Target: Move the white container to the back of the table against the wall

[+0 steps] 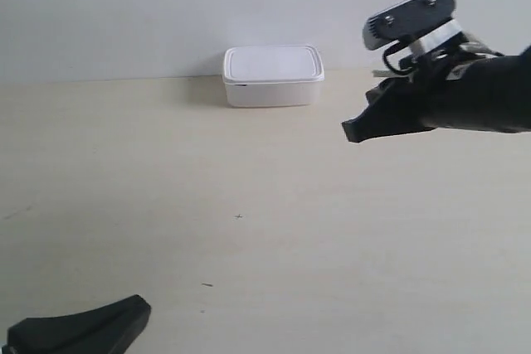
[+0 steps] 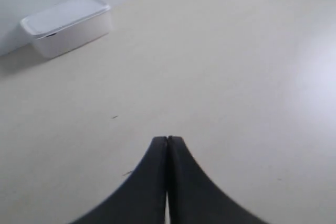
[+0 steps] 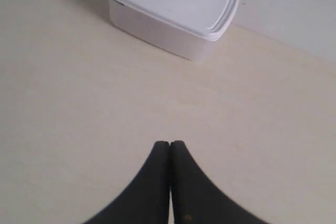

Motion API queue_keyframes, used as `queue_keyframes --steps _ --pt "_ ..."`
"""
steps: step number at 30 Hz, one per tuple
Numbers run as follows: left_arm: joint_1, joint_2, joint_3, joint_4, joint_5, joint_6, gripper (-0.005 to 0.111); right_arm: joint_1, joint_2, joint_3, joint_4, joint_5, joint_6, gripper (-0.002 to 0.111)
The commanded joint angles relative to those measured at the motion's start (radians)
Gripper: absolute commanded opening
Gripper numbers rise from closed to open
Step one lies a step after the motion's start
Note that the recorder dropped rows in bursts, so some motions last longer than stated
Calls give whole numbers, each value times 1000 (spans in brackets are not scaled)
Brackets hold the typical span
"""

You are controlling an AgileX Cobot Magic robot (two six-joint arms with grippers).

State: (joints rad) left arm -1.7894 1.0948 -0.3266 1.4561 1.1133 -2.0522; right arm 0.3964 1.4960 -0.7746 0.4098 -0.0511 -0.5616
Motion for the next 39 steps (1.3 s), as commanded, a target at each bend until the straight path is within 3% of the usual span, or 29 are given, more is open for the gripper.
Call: queue_keyframes --steps 1,9,13,16,19,29,39 --pt "14 -6 2 118 -98 -62 0 -1 -220 123 7 -27 92 0" --pt "213 -66 2 215 -409 -71 0 -1 -596 201 10 136 147 0" --pt "416 -122 2 288 -585 -71 0 -1 -815 201 85 295 147 0" --pt "605 -164 2 288 -714 -71 0 -1 -954 201 117 417 147 0" --pt "731 -202 2 288 -770 -71 0 -1 -1061 201 161 473 173 0" --pt "891 -374 71 288 -664 -71 0 -1 -1314 212 183 559 210 0" --pt "911 -594 152 222 -551 -71 0 -3 -1496 212 169 641 278 0"
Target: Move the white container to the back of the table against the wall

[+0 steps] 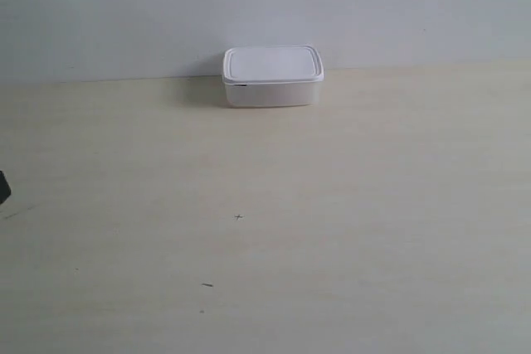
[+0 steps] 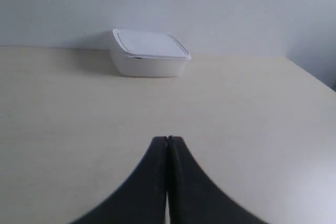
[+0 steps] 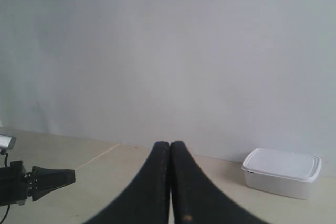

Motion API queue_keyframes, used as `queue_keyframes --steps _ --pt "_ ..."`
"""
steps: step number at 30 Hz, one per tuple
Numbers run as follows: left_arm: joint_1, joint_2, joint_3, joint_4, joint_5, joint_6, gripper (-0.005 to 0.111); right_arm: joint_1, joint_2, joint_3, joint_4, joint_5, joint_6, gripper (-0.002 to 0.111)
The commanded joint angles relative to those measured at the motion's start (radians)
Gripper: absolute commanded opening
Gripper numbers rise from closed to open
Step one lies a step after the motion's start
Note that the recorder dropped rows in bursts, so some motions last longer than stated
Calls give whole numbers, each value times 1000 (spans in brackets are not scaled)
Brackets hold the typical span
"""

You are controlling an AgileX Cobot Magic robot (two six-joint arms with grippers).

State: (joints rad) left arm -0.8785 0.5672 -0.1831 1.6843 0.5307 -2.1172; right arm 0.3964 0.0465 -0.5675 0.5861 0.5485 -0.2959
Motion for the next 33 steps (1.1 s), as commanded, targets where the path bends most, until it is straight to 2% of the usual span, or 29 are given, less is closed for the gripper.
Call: queue_keyframes --steps 1,5,10,15,24,28,33 --pt "0 -81 8 -6 40 -6 0 -3 -46 0 -1 66 10 0" --pt "0 -136 11 10 45 -6 0 -8 -46 34 19 99 -1 0" --pt "0 -185 35 55 48 -6 0 -8 -46 145 119 -6 -68 0" --pt "0 -218 72 60 57 -6 0 -8 -46 300 434 -182 -332 0" --pt "0 -235 183 60 127 -6 0 -8 -46 502 879 -295 -793 0" --pt "0 -235 183 60 125 -6 0 -8 -46 531 947 -299 -962 0" --pt "0 -235 183 60 117 -6 0 -8 -46 567 949 -300 -1027 0"
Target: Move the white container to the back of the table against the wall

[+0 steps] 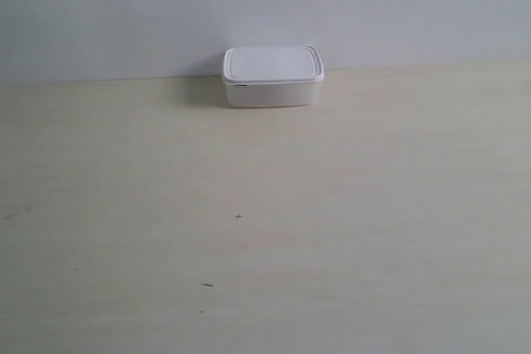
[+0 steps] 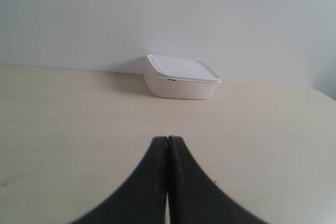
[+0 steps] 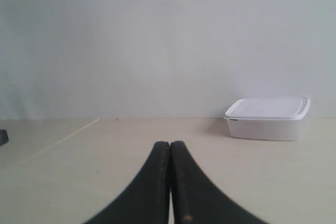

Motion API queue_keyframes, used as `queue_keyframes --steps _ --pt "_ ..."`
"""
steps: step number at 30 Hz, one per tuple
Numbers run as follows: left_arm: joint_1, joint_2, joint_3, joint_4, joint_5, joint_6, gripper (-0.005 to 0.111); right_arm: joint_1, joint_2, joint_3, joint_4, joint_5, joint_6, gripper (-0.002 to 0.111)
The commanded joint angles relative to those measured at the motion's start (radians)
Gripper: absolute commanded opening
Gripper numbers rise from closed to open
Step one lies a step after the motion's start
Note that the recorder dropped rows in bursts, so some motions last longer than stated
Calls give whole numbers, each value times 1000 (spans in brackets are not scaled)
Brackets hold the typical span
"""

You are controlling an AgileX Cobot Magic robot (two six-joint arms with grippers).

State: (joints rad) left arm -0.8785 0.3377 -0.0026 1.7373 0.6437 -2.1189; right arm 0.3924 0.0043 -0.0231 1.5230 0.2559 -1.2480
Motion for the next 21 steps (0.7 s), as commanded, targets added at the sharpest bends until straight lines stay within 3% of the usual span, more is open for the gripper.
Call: queue_keyframes --steps 1,7,11,21 --pt "0 -5 3 7 3 -4 0 -4 -4 23 12 -8 -91 0" --pt "0 -5 3 7 -40 -4 0 -4 -4 23 -10 34 -104 0" --pt "0 -5 3 7 -63 -4 0 -4 -4 23 -10 114 9 0" --pt "0 -5 3 7 -63 -4 0 -4 -4 23 -10 112 20 0"
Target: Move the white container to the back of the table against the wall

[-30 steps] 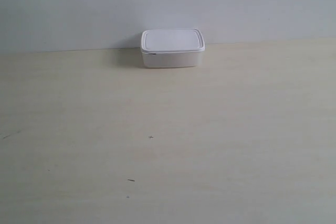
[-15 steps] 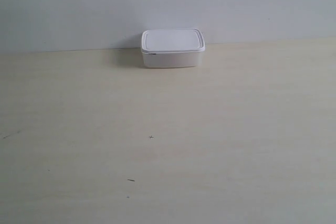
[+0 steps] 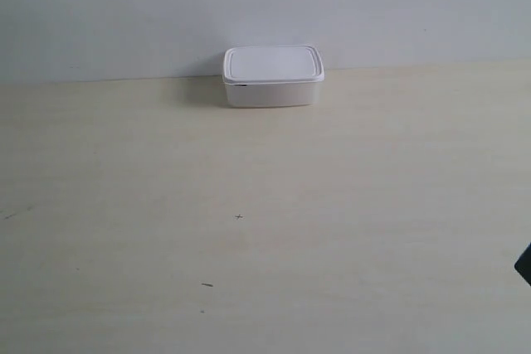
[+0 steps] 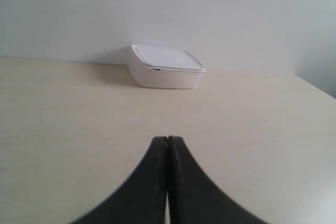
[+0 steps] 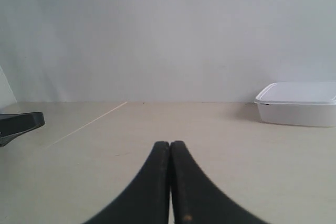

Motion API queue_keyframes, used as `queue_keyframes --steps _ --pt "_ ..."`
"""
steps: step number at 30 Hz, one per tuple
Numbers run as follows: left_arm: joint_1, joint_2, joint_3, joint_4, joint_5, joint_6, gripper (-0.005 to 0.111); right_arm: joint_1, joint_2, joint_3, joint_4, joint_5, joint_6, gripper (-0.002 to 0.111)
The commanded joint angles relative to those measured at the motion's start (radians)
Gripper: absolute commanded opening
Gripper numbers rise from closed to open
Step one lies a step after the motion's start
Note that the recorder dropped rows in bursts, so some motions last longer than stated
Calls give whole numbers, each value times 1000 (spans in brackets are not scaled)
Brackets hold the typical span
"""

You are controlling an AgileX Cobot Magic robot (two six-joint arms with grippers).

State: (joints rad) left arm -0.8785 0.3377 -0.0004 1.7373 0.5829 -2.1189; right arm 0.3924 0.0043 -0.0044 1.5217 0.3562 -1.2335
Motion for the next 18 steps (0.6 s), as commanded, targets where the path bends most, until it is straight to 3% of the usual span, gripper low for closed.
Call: queue_keyframes --steps 1,6,11,15,18 --pt "0 -5 0 7 -2 -4 0 -4 -4 4 -9 12 6 0" --pt "-5 -22 0 7 -2 -4 0 -4 -4 4 -9 12 6 0" --pt "26 -224 0 7 -11 -4 0 -43 -4 4 -7 15 6 0" --pt "139 -338 0 7 -17 -4 0 -112 -4 4 -7 15 6 0" --pt "265 -338 0 7 -13 -4 0 -195 -4 4 -7 15 6 0"
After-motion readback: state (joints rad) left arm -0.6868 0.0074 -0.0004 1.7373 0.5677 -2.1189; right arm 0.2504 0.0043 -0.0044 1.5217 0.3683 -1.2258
